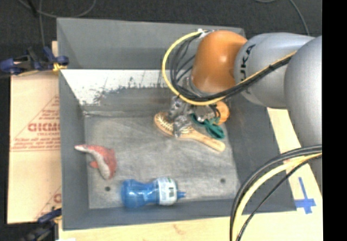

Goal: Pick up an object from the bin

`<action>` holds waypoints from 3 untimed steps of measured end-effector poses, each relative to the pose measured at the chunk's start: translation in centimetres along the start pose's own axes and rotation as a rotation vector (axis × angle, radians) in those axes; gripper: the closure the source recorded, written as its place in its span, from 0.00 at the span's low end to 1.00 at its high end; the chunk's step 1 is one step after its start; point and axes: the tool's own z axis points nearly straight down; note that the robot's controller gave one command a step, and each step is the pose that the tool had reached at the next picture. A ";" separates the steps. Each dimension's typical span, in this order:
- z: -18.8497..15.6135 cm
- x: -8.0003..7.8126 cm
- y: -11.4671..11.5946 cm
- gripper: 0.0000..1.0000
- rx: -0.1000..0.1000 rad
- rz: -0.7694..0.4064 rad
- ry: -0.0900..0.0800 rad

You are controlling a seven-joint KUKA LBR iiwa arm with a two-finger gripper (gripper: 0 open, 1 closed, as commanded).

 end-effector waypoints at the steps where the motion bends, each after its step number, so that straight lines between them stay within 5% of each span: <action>1: -0.3 0.7 0.0 1.00 0.001 -0.002 0.018; 2: -2.7 0.6 -0.2 1.00 -0.002 -0.011 0.047; 3: -5.2 1.3 -0.8 0.00 -0.003 0.002 0.050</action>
Offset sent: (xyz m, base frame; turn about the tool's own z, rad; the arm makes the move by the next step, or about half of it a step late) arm -0.0060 -0.0032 0.0368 -0.0171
